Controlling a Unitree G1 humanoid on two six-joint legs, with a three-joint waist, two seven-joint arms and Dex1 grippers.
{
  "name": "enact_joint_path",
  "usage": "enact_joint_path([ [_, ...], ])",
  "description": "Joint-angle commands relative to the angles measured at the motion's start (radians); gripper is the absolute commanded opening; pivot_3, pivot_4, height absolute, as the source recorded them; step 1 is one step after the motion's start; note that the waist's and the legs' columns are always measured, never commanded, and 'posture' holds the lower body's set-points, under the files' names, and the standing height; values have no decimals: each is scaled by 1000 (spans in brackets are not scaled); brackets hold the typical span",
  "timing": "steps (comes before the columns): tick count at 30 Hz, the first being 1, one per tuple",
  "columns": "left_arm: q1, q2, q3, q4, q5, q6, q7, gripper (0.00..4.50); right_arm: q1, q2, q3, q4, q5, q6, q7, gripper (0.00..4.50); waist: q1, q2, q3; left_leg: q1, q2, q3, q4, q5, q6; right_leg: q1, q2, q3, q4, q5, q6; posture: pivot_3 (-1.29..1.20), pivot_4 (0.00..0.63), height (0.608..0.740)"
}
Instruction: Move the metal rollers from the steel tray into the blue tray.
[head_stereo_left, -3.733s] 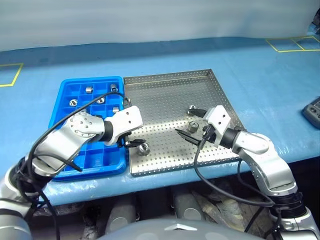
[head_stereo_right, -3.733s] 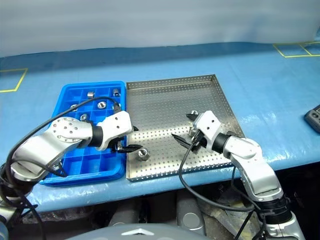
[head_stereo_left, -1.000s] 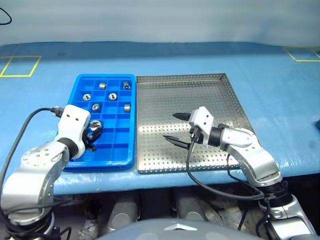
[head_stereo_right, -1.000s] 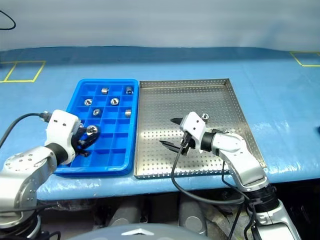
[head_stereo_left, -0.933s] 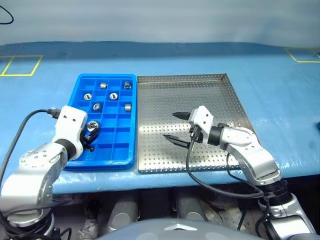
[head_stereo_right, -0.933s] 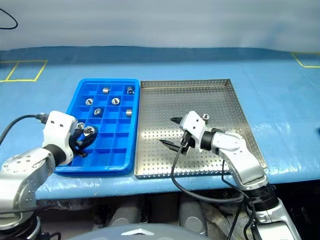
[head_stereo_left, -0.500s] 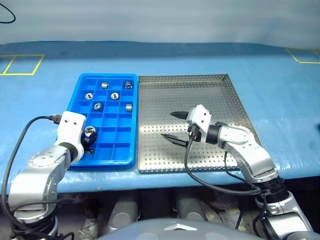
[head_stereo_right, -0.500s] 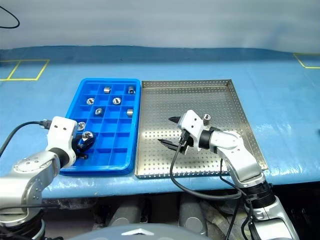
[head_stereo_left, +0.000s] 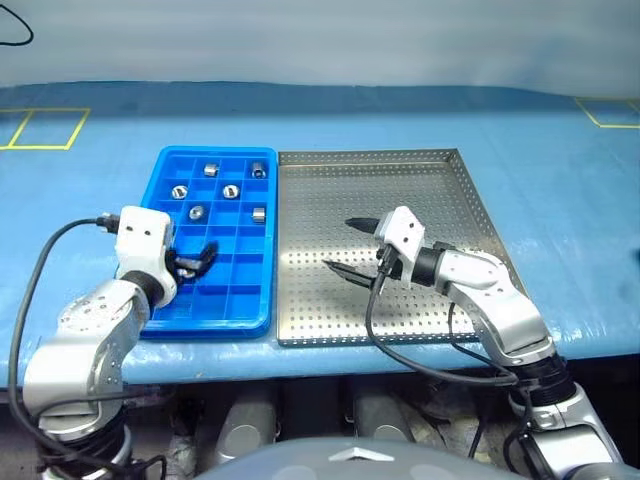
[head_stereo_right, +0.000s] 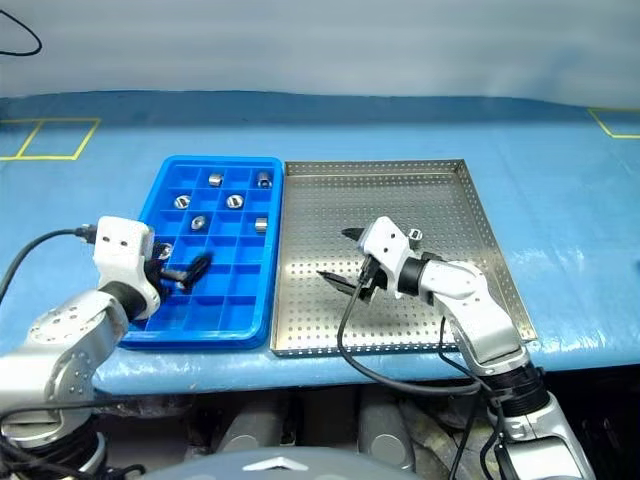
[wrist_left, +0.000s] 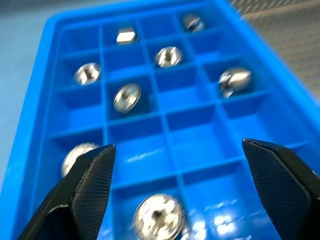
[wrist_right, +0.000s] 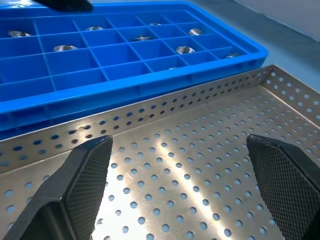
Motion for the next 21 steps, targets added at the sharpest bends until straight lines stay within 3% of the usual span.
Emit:
enact_joint_path([
  [1, 49, 53, -111, -80, -63, -179, -139, 4465, -51, 1, -72, 79, -58, 38, -113, 4500, -5, 0, 0, 0, 0, 0, 0, 0, 0, 0, 0, 0, 0, 0, 0, -51, 150, 740],
  [4, 94, 141, -249, -38, -24, -238, -182, 4465, -101, 18, -107, 176, -96, 121, -220, 4500, -12, 1, -1, 0, 0, 2, -1, 0, 0, -1, 1, 2, 0, 0, -1, -61, 150, 740],
  [9, 90, 186, -403, 43, 47, -343, -174, 4465, -152, 58, -151, 266, -96, 199, -293, 4500, -15, 2, -1, 0, 1, 1, -1, -2, 5, -1, 6, 1, 1, 0, -2, -65, 150, 740],
  [21, 56, 168, -473, 121, 69, -462, -163, 4465, -207, 75, -153, 394, -108, 263, -330, 4500, -24, 2, 0, 0, 1, 2, -2, -3, 7, -1, 7, 2, -1, 0, 0, -59, 150, 740],
])
